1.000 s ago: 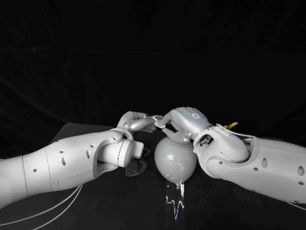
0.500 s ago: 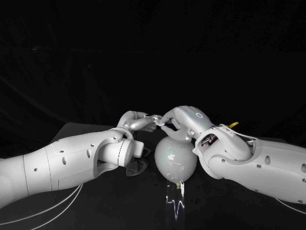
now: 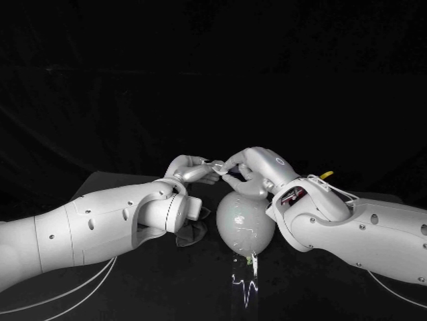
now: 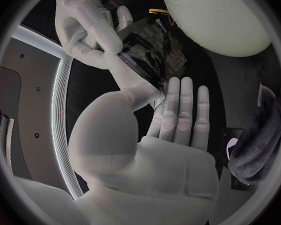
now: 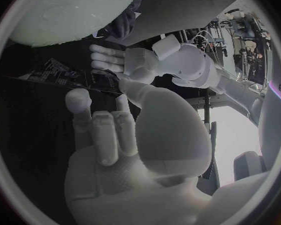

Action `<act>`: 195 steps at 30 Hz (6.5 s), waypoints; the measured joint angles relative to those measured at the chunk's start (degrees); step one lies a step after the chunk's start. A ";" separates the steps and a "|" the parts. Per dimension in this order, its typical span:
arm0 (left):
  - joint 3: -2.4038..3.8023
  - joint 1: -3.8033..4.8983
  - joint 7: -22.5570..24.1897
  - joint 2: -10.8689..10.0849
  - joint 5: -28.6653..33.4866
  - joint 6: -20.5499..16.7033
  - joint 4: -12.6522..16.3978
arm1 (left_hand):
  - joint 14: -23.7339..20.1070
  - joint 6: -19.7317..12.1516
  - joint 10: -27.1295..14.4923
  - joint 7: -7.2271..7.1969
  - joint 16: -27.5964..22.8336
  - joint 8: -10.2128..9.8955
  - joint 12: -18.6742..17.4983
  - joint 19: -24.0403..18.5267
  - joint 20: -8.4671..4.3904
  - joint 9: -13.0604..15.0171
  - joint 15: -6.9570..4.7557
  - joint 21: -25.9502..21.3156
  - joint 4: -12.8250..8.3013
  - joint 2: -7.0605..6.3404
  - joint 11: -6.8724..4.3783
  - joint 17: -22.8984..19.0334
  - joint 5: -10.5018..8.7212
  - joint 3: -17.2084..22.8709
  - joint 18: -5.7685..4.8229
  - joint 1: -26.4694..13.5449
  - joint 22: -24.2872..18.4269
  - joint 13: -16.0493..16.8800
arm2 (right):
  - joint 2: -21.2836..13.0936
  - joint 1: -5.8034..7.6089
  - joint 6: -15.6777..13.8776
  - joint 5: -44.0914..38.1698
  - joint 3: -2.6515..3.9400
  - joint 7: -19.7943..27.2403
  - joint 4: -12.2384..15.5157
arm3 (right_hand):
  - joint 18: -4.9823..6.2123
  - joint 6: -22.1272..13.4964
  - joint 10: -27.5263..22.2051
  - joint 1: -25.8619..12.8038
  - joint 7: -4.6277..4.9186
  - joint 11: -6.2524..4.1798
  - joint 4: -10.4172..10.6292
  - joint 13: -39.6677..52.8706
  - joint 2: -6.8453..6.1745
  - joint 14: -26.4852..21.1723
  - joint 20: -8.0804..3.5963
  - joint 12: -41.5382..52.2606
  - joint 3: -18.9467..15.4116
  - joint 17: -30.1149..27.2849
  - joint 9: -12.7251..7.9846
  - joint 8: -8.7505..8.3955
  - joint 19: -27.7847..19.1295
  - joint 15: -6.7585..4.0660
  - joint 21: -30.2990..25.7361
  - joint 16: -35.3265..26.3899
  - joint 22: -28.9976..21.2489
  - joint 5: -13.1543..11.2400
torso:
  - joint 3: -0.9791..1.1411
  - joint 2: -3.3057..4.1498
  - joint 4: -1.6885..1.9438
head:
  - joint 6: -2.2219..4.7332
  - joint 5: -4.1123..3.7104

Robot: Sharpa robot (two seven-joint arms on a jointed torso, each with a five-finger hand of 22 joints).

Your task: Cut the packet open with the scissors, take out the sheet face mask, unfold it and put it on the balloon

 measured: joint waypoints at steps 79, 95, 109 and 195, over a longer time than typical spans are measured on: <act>-4.50 -0.24 -3.17 -29.61 6.71 11.67 11.47 | -0.35 -0.18 -0.22 0.42 0.00 -0.59 -0.49 -0.92 -0.10 -0.01 -0.08 2.04 -0.08 0.64 0.22 -0.07 -0.33 -0.08 -0.29 -0.05 1.23 -0.01 | -8.32 3.47 -2.51 55.92 2.05 22.01 -1.22 | -0.51 -0.13 -0.16 -1.02 -0.60 -0.14 -0.41 0.01 0.62 0.10 -0.41 0.01 0.22 0.00 0.00 1.96 0.41 -0.10 -0.09 -0.18 0.17 -0.12 | 0.40 -0.40 0.08 | -3.74 4.54; -4.95 1.42 -14.60 -30.85 -7.89 45.39 2.75 | -1.15 -0.51 -0.43 0.52 0.00 -0.66 -1.17 -2.14 0.11 -0.01 0.30 3.42 1.26 1.87 0.43 -0.34 -1.34 -1.90 -0.29 0.43 1.95 -0.07 | -8.39 3.48 -1.42 55.80 1.96 21.83 -1.55 | -0.87 -0.13 -0.16 -1.02 -0.61 -0.14 -0.41 -0.01 0.61 0.09 -0.41 -0.01 0.22 -0.04 0.00 1.96 0.40 -0.08 -0.09 0.00 0.18 -0.34 | 0.20 -0.29 0.20 | -4.76 4.34; -5.19 1.92 -22.42 -28.62 -16.99 55.65 -1.53 | -5.36 -5.49 -7.53 3.34 -1.34 -3.25 -1.83 -3.61 1.17 2.95 2.62 2.68 3.32 2.50 3.12 -1.36 -1.35 -3.10 -0.45 1.73 1.19 -0.58 | -8.04 3.38 -0.76 55.36 1.83 21.65 -2.04 | -0.89 -0.13 -0.16 -1.18 -0.61 -0.14 -0.41 0.02 0.44 0.08 -0.41 -0.19 0.21 0.00 0.00 1.97 0.40 -0.07 -0.10 -0.20 0.20 -0.08 | 0.29 -0.37 0.19 | -5.48 4.64; -3.72 3.08 12.46 -5.56 8.07 30.12 -2.80 | -16.19 -10.84 -17.02 3.71 -1.85 -6.59 0.27 -0.61 1.85 -9.37 5.91 -17.08 21.56 -1.26 5.73 -11.00 -5.55 -23.91 -0.68 6.61 -14.04 -0.63 | -8.99 2.97 12.59 51.21 1.48 18.38 0.92 | -1.36 -0.41 -0.16 -1.04 -0.34 -0.14 -0.98 0.01 0.67 0.08 -0.62 -0.10 0.32 -0.01 0.00 2.00 0.18 -0.07 -0.34 -0.04 0.09 -0.13 | 0.34 -0.36 0.18 | -0.32 -2.61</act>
